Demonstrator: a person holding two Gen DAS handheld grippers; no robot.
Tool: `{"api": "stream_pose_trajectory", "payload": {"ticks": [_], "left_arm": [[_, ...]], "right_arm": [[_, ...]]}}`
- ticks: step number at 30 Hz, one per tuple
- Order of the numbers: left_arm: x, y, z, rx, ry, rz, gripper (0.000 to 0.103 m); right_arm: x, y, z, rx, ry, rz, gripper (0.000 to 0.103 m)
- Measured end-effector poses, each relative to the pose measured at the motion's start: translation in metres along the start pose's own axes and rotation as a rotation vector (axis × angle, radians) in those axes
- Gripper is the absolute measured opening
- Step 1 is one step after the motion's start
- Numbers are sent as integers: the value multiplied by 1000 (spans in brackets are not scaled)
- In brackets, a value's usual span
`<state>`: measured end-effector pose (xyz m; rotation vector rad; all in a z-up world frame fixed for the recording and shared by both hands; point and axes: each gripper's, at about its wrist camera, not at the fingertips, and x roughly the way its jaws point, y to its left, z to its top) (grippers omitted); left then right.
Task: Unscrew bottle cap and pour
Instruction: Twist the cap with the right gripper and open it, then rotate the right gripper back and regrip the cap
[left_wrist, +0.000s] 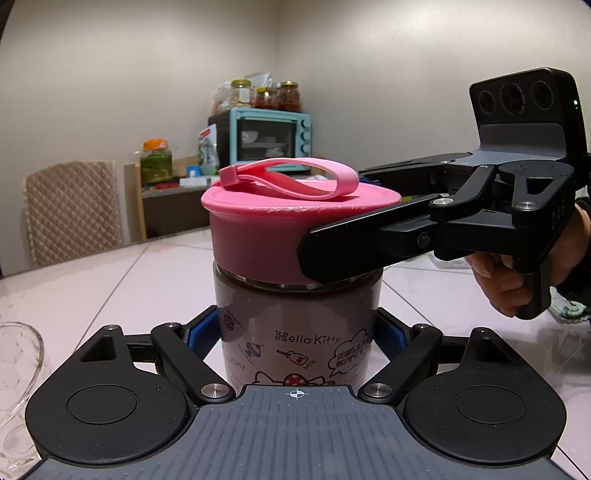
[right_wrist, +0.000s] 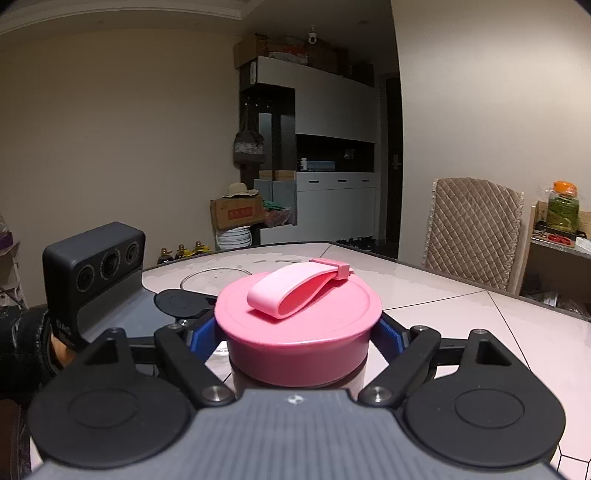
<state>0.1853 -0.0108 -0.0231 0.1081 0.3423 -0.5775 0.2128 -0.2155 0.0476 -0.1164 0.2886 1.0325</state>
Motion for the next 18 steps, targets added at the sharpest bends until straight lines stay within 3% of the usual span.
{"api": "stream_pose_trajectory", "payload": {"ticks": [4, 5, 18], "left_arm": [[0, 0, 0, -1, 0, 0, 89], [0, -1, 0, -1, 0, 0, 89], [-1, 0, -1, -1, 0, 0, 89]], "right_arm": [[-2, 3, 3, 10, -2, -7, 87], [-4, 6, 3, 16, -6, -25, 92], [-16, 58, -5, 65, -55, -331, 96]]}}
